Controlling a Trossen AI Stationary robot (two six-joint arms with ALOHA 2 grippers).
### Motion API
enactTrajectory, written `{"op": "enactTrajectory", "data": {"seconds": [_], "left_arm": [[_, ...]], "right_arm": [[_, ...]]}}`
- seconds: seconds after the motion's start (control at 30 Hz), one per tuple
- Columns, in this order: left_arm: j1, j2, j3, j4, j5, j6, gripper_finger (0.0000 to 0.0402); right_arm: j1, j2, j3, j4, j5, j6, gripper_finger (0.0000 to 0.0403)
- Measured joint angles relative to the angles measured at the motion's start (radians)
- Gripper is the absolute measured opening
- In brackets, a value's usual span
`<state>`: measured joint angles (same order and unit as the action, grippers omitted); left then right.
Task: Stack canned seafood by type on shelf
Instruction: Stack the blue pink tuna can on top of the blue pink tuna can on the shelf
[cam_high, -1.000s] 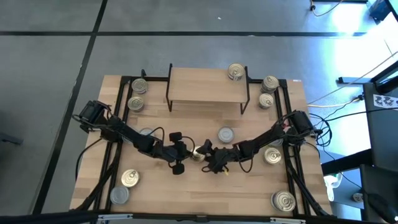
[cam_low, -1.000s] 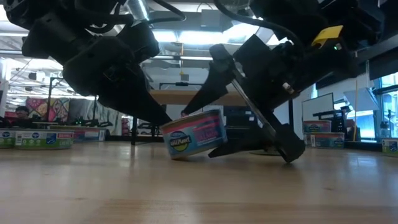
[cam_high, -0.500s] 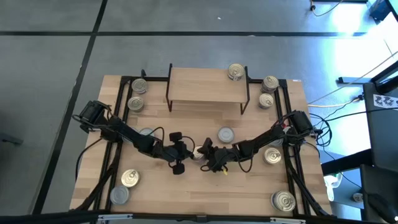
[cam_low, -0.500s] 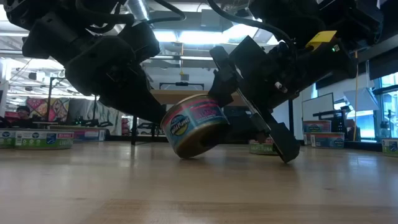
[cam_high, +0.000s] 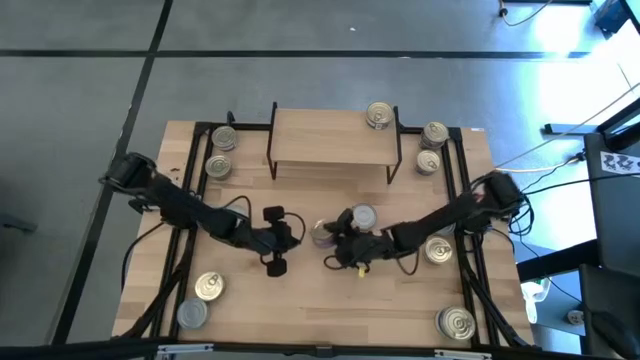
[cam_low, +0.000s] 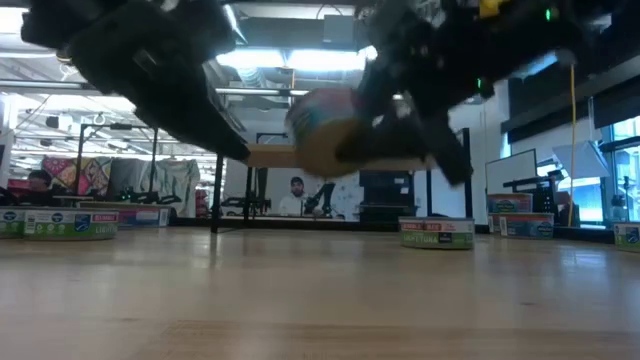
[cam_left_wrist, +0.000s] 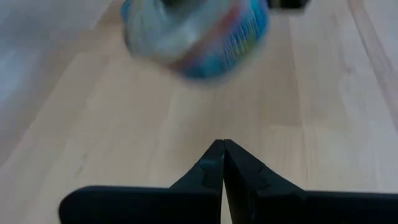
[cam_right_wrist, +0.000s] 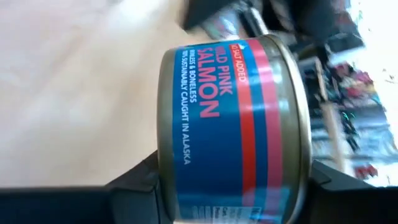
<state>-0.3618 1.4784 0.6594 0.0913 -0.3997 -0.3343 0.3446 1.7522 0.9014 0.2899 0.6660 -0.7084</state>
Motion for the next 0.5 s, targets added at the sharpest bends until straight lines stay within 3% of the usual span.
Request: {"op": "enactTrajectory", "data": {"seconds": [0.27,0.5], "left_arm": [[0.031,-0.083,0.0,-0.061,-0.01,0.079,0.0004],[0.079,-0.085,0.001,-0.05,-0.017,0.125,0.0001]], "right_arm": [[-0.085,-0.308,0.051,-0.231,0.188,-0.037,0.0189],[-0.328,-0.449,0.216,-0.558,0.258,-0.082,0.0189]]}}
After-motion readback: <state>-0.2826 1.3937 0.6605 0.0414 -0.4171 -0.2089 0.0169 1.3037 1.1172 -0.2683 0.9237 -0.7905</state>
